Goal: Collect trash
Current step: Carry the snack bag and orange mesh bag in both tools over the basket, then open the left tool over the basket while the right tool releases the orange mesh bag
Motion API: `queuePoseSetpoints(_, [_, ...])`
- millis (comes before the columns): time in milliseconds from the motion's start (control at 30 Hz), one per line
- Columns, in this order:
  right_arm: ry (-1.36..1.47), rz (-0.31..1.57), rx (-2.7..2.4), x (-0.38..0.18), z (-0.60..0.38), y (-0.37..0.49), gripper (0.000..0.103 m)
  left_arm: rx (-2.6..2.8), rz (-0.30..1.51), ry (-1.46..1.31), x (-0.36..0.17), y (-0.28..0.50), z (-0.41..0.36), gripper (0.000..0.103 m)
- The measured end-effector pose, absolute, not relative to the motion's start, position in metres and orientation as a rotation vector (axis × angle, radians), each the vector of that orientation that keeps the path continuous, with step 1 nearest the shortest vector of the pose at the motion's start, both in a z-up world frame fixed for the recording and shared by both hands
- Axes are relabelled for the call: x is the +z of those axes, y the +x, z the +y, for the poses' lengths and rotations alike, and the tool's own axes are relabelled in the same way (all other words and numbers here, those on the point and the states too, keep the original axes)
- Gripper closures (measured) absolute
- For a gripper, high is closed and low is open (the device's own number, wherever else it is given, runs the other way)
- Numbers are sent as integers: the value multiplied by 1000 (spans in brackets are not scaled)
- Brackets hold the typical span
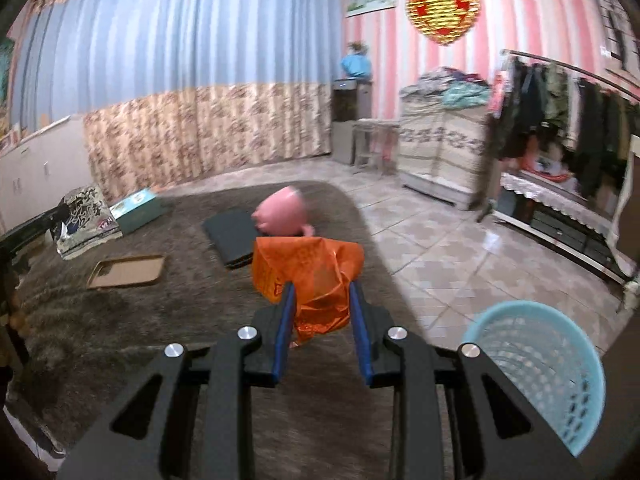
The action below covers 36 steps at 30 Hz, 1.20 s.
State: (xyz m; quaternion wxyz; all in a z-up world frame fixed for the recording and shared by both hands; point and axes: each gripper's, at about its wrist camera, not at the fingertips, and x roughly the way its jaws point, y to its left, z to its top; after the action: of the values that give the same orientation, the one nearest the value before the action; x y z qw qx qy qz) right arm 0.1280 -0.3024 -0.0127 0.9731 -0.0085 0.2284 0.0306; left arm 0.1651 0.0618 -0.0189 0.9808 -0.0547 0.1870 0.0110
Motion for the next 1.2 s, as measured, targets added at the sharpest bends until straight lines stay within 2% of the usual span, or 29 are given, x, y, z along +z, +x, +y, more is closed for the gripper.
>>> queuePoseSetpoints(233, [19, 437, -92, -5, -369, 101, 75, -201, 374, -75, -10, 166, -43, 81])
queuePoseSetpoints(533, [85, 439, -300, -17, -449, 66, 75, -460, 444, -44, -29, 169, -174, 81])
queuePoseSetpoints(967, [146, 476, -428, -39, -512, 51, 75, -665, 459, 104, -54, 182, -306, 81])
queuePoseSetpoints(1033, [150, 488, -438, -43, -516, 51, 75, -681, 452, 125, -55, 183, -322, 79])
queuePoseSetpoints(1200, [155, 503, -451, -49, -521, 48, 75, -705, 477, 124, -57, 196, -350, 59])
